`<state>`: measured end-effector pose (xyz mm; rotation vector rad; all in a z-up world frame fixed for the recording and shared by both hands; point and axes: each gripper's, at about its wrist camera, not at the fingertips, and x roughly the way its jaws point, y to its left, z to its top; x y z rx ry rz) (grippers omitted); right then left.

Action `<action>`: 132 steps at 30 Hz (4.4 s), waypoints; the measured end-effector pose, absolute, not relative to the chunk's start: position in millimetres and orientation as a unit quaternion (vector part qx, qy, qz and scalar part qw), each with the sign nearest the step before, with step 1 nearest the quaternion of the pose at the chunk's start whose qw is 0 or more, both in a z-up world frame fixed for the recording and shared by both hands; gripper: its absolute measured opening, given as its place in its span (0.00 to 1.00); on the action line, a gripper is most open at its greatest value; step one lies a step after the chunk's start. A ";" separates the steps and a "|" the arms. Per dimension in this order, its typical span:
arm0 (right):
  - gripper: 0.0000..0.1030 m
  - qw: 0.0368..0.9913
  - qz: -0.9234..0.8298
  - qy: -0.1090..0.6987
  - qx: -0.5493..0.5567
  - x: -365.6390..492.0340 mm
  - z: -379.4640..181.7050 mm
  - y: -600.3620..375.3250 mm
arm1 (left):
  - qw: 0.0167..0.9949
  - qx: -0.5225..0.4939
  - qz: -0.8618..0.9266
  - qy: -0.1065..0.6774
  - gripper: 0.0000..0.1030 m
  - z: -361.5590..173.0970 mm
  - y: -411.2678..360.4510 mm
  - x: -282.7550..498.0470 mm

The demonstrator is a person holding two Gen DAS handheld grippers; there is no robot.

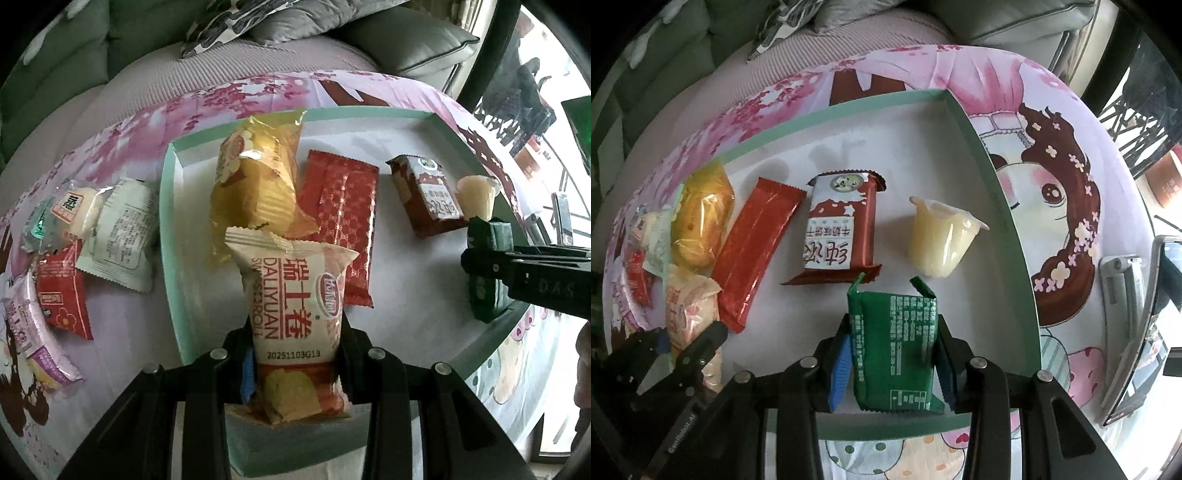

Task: Organize snacks
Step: 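Carry the cream-yellow Swiss roll pack and green pack into the white tray, releasing both, then move both grippers back over the snack pile, then grasp the purple Swiss roll pack with the left gripper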

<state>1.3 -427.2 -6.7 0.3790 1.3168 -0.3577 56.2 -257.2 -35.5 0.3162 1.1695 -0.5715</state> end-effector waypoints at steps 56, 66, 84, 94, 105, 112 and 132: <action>1.00 0.840 -0.120 0.515 0.121 57.4 51.3 -271.0 | 0.881 0.000 -0.015 0.474 1.00 57.0 -18.7 139.0; 1.00 0.855 -0.062 0.506 0.097 95.2 47.1 -193.4 | 0.873 -0.074 0.050 0.479 1.00 43.2 70.8 152.8; 1.00 0.848 -0.090 0.507 0.127 108.9 16.9 -161.7 | 0.856 -0.094 0.017 0.508 1.00 20.2 61.1 152.9; 1.00 0.851 -0.098 0.500 0.129 109.5 19.1 -179.1 | 0.848 -0.110 -0.011 0.519 1.00 19.6 47.2 151.3; 1.00 0.853 -0.125 0.489 0.132 104.1 28.6 -200.9 | 0.831 -0.081 -0.042 0.548 1.00 3.6 5.5 148.7; 1.00 0.842 -0.138 0.500 0.151 101.5 22.2 -213.5 | 0.823 -0.053 -0.059 0.562 0.99 -6.4 -20.3 147.2; 1.00 0.832 -0.141 0.511 0.165 100.2 15.4 -215.9 | 0.801 -0.081 -0.110 0.584 0.39 -14.9 -35.3 147.4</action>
